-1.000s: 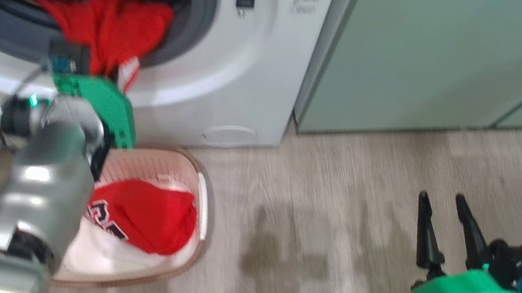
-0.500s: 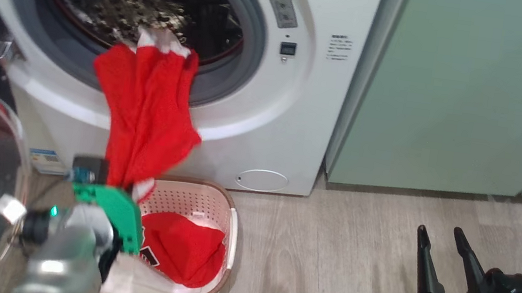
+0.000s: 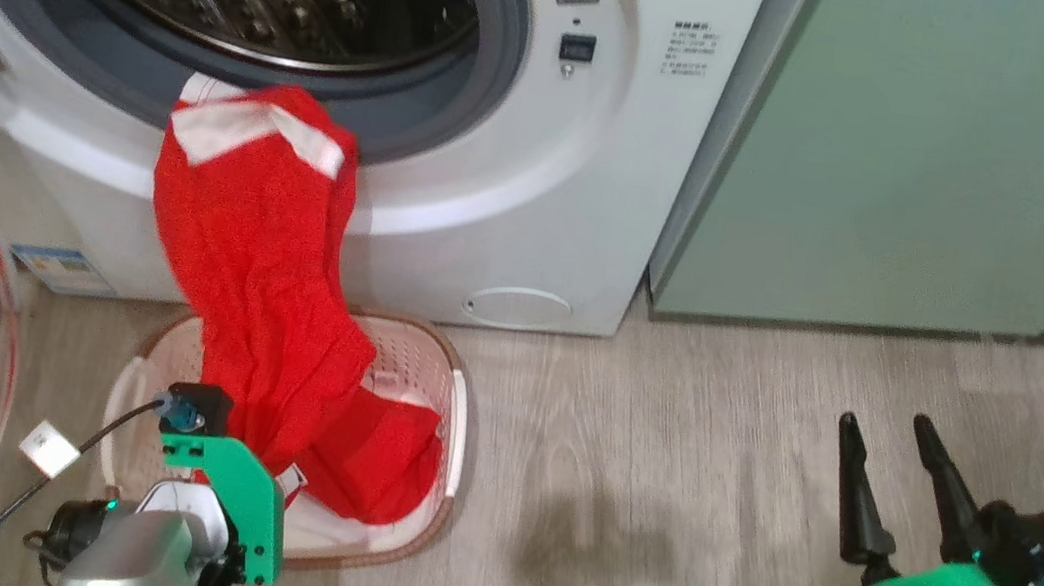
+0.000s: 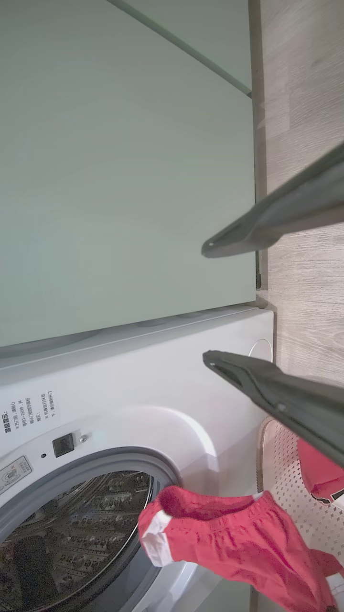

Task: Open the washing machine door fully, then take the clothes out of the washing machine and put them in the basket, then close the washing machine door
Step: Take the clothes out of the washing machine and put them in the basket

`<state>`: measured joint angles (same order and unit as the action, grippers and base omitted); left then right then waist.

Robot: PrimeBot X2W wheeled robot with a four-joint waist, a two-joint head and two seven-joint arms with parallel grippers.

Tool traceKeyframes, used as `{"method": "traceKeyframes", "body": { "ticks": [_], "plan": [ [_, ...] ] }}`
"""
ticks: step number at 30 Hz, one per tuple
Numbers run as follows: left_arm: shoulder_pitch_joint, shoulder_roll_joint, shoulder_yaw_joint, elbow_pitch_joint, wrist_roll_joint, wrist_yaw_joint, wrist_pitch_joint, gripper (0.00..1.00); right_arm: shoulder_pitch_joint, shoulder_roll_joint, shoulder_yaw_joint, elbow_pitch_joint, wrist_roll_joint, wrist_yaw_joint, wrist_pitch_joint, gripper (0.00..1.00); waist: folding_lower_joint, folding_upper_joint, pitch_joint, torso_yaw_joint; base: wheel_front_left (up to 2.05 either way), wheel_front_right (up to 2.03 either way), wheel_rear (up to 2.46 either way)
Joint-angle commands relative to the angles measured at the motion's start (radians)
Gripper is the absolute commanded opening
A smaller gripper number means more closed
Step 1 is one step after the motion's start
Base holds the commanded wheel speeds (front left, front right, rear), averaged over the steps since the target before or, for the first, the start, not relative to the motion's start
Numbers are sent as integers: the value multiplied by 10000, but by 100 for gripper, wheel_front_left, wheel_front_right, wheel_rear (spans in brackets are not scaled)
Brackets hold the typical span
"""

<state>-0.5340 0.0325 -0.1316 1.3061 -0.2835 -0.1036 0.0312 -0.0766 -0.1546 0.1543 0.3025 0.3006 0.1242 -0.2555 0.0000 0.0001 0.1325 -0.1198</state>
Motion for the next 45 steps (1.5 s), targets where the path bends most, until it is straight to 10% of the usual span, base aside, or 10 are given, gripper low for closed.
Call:
{"method": "traceKeyframes", "body": {
  "ticks": [1, 27, 28, 32, 45],
  "plan": [
    [-192, 212, 224, -157, -140, 94, 188, 0, -399, -174, 176, -358, 65, 65, -63, 100, 0, -1, 508, -222, 0, 0, 0],
    [-2504, 1167, 420, -180, -515, 1236, -998, 0, -2079, -106, -37, -947, -12, 65, -63, 100, 0, -1, 4267, -940, 0, 0, 0],
    [-2486, 1156, 405, -177, -521, 1227, -1073, 7, -2102, -105, -23, -939, -13, 65, -63, 100, 0, -1, 4257, -943, 0, 0, 0],
    [-2333, 1123, 239, -169, -404, 1259, -1849, 100, -2137, -102, -59, -865, -54, 65, -63, 100, 0, -1, 4034, -902, 0, 0, 0],
    [-1063, 970, 357, -752, -709, 316, -2919, 100, -1414, -147, 109, -532, -56, 65, -63, 100, 0, -1, 1518, -475, 0, 0, 0]
  ]
}}
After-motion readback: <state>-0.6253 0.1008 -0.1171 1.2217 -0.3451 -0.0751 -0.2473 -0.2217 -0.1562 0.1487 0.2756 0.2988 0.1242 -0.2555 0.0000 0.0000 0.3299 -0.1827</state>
